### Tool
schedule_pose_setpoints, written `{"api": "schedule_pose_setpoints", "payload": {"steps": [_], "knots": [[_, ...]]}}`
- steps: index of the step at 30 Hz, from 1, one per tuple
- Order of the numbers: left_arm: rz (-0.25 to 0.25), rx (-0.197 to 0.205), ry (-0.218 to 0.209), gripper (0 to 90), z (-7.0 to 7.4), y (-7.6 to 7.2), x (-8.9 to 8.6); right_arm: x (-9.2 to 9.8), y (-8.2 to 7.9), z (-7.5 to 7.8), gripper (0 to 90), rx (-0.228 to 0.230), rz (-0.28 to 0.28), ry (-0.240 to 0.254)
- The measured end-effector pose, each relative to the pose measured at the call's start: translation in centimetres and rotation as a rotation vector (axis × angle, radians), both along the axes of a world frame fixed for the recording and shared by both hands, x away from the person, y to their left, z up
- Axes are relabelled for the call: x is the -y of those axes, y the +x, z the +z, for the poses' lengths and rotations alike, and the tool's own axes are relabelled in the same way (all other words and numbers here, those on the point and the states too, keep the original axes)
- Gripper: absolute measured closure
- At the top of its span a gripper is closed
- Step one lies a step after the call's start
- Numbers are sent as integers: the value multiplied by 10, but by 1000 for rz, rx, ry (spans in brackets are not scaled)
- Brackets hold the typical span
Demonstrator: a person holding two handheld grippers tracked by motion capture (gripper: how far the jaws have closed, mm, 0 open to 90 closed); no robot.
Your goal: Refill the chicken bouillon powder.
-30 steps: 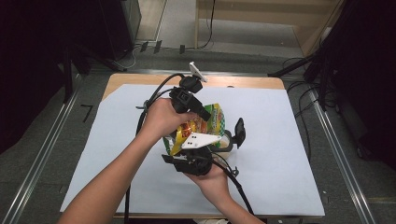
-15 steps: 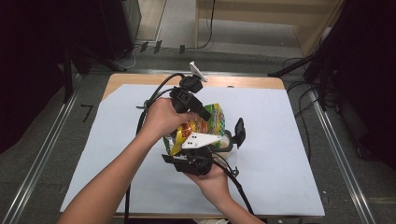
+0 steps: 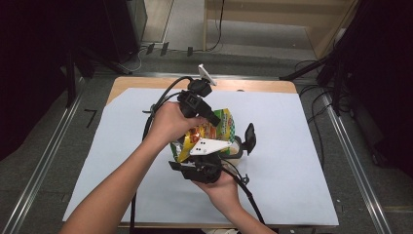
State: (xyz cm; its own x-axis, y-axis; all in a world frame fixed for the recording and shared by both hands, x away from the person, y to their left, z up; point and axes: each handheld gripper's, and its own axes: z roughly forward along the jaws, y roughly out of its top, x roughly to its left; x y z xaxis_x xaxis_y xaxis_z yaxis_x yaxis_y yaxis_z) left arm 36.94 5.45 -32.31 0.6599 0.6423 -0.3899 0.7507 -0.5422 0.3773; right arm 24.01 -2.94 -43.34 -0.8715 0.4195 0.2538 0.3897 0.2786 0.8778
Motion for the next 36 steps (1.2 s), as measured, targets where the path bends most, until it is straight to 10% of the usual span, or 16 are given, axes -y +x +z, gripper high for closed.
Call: {"api": "schedule_pose_setpoints", "payload": {"steps": [36], "knots": [[-7, 1, 4, 805, 1, 0, 3, 1, 0, 0, 726, -3, -5, 6]]}}
